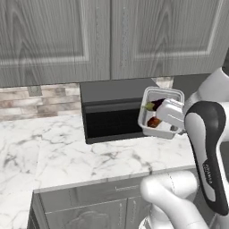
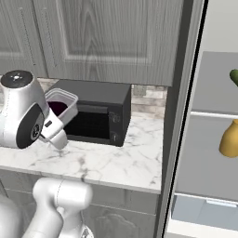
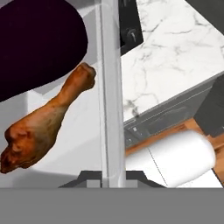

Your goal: Place the tupperware on the top shelf of the fridge. Make space for the tupperware among the existing items by rearranging them on the shelves if needed. Close the fridge door when finished.

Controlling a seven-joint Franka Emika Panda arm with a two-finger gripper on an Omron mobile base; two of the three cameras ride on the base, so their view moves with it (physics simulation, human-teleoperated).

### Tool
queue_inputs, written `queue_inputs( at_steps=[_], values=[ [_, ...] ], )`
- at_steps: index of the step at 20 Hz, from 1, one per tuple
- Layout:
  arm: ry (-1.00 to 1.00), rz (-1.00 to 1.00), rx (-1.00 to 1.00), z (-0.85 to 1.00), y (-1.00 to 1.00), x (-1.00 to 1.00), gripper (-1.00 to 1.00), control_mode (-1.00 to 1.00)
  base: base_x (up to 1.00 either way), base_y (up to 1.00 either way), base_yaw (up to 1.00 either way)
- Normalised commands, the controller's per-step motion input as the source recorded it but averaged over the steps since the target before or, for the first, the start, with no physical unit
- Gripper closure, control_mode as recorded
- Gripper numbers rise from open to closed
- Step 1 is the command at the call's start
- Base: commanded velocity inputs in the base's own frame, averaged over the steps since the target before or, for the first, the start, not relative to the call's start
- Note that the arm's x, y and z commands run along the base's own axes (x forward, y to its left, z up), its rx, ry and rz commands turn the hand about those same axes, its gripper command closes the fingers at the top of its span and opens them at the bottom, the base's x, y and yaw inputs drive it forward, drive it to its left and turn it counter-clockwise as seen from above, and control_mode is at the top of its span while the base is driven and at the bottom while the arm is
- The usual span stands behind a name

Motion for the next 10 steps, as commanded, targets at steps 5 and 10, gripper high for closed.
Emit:
queue_inputs(
  at_steps=[5, 10],
  values=[
    [0.00, 0.00, 0.00, 0.02, -0.08, 0.00, 1.00, 1.00, -0.02, -0.03, 0.00],
    [0.00, 0.00, 0.00, 0.00, 0.00, 0.00, 1.00, 1.00, -0.81, -0.01, 0.00]
  ],
)
